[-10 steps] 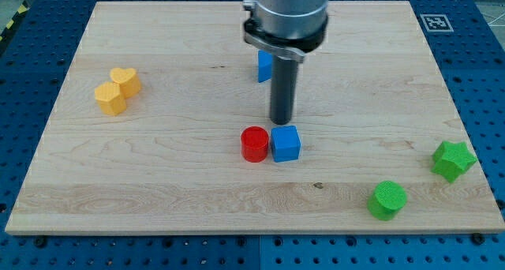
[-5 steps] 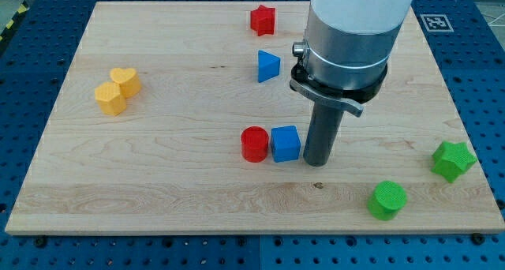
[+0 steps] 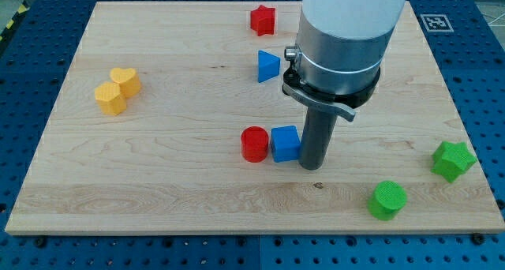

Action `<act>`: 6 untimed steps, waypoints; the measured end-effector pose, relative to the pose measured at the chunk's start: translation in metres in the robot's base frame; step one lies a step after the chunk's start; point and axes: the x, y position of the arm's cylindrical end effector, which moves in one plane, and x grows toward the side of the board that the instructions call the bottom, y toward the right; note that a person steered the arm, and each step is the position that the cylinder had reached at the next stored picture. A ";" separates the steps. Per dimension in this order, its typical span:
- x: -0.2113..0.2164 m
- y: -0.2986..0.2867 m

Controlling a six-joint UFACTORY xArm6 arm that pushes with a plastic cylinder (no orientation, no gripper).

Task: Nudge the blue cube left a bit

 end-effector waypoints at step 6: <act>0.003 -0.006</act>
